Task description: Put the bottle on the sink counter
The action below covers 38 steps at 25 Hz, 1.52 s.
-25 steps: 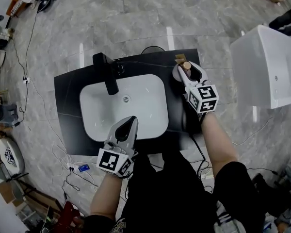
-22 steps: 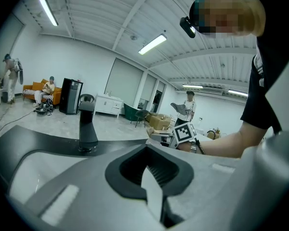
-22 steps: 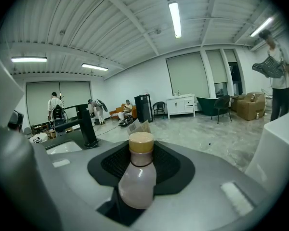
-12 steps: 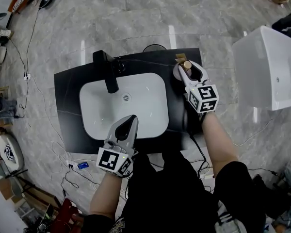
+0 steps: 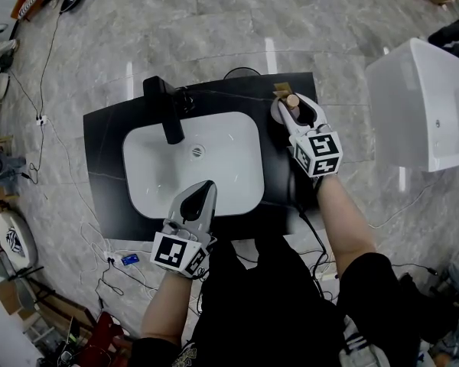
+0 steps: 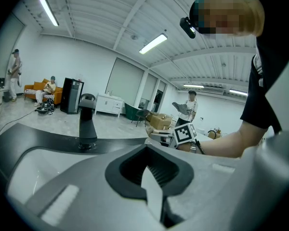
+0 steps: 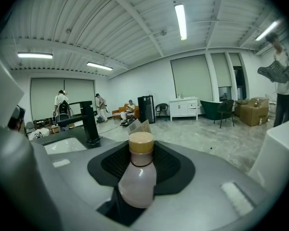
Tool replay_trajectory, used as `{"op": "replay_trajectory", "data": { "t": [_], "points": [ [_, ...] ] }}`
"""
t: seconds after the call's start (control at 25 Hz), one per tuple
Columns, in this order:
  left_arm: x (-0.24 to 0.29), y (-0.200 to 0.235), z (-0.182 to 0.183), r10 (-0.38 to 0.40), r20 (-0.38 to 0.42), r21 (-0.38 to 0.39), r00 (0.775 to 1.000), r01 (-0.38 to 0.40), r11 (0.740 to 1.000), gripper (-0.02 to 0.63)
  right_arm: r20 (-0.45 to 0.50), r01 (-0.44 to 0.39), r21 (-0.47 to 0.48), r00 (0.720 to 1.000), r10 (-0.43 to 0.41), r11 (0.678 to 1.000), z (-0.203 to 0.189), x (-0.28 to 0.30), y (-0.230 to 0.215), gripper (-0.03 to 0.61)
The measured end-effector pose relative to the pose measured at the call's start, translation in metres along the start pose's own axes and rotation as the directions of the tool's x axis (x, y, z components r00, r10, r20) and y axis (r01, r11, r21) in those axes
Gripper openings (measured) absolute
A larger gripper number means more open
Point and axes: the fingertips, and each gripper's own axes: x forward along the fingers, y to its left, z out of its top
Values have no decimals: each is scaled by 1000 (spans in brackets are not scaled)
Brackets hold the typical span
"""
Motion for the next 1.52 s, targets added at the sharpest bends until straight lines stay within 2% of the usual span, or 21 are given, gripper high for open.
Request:
{"op": "replay_trajectory", "data": {
  "t": [0.6,0.8,0.92,1.16,1.32,1.48,1.52],
  "points": [
    [-7,-2,-7,14,5,-11,1000,-14,1000,0,-9,-13,-47,1000,12,999,-5,1,6,172],
    [-10,-5,-7,16,6,-10,1000,-16,1000,0,-7,-22,-35,1000,22,999,-3,2,6,176],
    [-13,-6,-8,18,7,-11,1000,-18,1000,0,-10,-24,-22,1000,24,999,-5,-1,7,225],
    [-24,-5,-14,1,19,-7,1000,-1,1000,0,-2,10,-24,1000,-10,1000,-9,-24,9,235],
    [-35,-1,-7,-14,22,-6,1000,14,1000,0,7,59,-12,998,-59,998,-7,-52,15,188],
    [-50,2,-8,-76,41,23,996,75,997,0,53,131,-3,990,-131,991,8,-84,27,30],
    [-56,2,-6,-87,42,32,995,86,996,0,64,143,5,988,-143,990,12,-92,33,28]
  ]
}}
